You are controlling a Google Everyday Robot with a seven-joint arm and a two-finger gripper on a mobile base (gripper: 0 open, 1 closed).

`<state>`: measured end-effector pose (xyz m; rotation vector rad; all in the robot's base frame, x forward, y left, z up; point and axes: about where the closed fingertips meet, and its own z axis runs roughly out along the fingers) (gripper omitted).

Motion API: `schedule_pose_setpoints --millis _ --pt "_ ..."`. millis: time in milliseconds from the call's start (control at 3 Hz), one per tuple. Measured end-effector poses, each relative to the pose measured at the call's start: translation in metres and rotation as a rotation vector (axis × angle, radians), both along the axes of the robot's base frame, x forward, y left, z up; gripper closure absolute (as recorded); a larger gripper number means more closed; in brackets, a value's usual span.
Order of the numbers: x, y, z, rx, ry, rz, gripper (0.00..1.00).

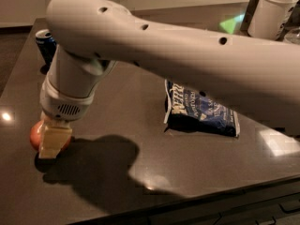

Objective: Move apple near pepsi can

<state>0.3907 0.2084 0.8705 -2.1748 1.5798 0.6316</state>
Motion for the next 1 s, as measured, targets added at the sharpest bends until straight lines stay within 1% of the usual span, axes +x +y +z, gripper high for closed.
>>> schedule_pose_setpoints --millis 333,667,1000 --pt "0.025 -0.032 0.043 0.069 0.063 -0.039 1.00" --pt "0.025 -0.032 0.042 0.067 0.063 -0.039 1.00" --pt "0.038 -0.032 0.042 0.050 0.038 -0.088 1.00"
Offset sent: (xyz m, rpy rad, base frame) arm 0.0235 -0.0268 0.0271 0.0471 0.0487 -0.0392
